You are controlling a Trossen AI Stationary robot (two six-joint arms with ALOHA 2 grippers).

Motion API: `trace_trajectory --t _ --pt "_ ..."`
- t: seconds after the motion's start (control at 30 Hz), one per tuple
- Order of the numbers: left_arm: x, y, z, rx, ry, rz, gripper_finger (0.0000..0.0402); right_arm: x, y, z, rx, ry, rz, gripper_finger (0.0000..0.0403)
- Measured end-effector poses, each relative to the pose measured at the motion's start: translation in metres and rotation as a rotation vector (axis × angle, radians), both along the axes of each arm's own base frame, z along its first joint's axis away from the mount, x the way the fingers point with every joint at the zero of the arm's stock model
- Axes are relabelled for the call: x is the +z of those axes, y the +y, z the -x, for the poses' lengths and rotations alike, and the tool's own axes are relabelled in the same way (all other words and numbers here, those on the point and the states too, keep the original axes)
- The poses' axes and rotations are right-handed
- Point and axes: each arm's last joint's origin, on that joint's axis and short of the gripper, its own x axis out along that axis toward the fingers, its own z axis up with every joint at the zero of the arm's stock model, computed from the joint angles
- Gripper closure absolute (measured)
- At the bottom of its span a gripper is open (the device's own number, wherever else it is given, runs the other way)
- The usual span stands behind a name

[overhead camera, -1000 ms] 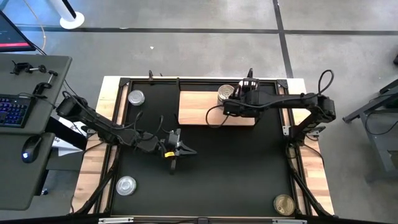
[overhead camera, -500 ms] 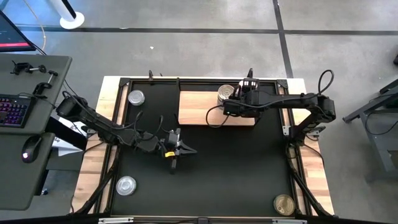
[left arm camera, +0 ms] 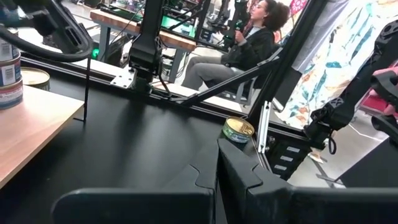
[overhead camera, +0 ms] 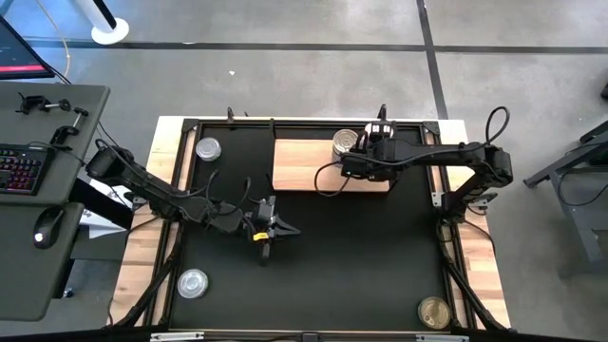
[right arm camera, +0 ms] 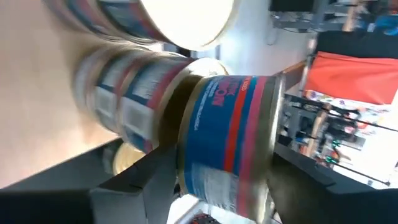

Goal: Stack canned seafood by type on shelf
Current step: Stack the blue-pink tuna can on top of the other blue-pink tuna can on the shelf, then put the green tuna can on the shelf

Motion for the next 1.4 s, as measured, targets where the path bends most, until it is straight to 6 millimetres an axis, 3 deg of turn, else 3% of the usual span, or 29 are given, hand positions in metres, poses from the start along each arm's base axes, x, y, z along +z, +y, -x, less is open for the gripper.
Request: trace_trajectory --t 0.3,0.5,0.73,0.97,1.1,1.2,1.3,1.4 --pt "0.000 0.004 -0.001 0.013 0.002 -0.001 0.0401 -0.001 0.002 0.000 -0.004 -0.020 -0.077 0.0099" --pt "0.000 0.004 -0.001 0.013 0.002 -0.005 0.0401 0.004 0.005 0.001 0.015 -0.014 -0.071 0.0071" --pt "0.009 0.005 0.003 0.005 -0.033 -0.066 0.0401 0.049 0.014 -0.004 0.023 -0.158 -0.148 0.0068" --pt "0.036 0.013 0.023 0.004 -0.092 -0.072 0.0401 0.099 0.028 -0.006 -0.112 -0.528 -0.363 0.0068" --pt "0.041 0.015 0.034 -0.006 -0.057 -0.085 0.0401 0.108 0.048 -0.018 -0.124 -0.721 -0.589 0.0068" --pt "0.036 0.012 0.038 -0.022 0.003 -0.075 0.0401 0.101 0.076 -0.029 -0.025 -0.760 -0.749 0.0068" --pt "0.029 0.007 0.041 -0.036 0.073 -0.050 0.0402 0.081 0.110 -0.033 0.066 -0.709 -0.855 0.0068" --pt "0.020 0.003 0.041 -0.042 0.142 -0.026 0.0402 0.049 0.145 -0.027 0.056 -0.621 -0.940 0.0068"
